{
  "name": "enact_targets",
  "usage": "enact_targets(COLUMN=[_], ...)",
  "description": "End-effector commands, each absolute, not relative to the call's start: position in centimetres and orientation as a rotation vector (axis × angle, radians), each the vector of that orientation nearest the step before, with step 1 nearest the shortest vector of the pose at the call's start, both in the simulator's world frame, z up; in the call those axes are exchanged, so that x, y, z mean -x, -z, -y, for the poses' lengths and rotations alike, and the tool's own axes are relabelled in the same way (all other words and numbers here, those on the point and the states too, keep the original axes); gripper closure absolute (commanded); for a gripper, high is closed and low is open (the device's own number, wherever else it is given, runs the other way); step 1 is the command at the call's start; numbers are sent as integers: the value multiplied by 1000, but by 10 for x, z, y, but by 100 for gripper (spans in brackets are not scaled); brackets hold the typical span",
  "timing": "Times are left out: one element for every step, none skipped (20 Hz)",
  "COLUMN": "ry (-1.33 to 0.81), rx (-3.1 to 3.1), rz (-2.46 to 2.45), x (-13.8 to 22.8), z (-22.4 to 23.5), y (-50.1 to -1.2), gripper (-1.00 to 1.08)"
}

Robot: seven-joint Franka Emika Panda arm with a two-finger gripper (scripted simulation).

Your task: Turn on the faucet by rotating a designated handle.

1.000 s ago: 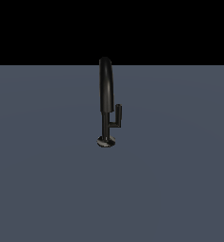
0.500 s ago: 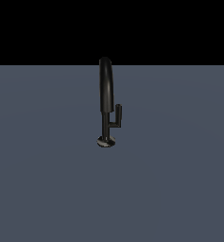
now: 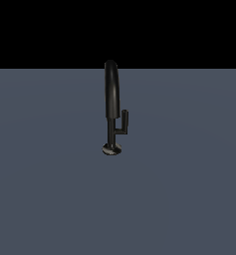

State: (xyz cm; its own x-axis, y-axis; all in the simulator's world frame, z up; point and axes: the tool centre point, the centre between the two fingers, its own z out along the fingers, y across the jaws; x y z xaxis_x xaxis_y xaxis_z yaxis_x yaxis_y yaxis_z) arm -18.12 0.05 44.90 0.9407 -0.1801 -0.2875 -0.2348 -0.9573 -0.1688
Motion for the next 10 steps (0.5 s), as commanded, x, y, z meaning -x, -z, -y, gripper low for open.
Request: enact_targets(ry=[-450,-469,-488,-507,-526,-545,-564,-583,-601,-619], rx=[2849,2830,2810,2791,2770,2750,2729,2708,2686,2664], rz=[-362,-381,-399,-418,-437,-455,-474,-492,-510,-529], x=[167,162,156,151,145,140,134,129,124,118], z=[0,0,0,1,1,1,2,2,3,3], y=[-443,-440,-438,-435,-432,-429,-426,-423,-420,-416], gripper=[108,108,108,108,108,108,108,108,108,108])
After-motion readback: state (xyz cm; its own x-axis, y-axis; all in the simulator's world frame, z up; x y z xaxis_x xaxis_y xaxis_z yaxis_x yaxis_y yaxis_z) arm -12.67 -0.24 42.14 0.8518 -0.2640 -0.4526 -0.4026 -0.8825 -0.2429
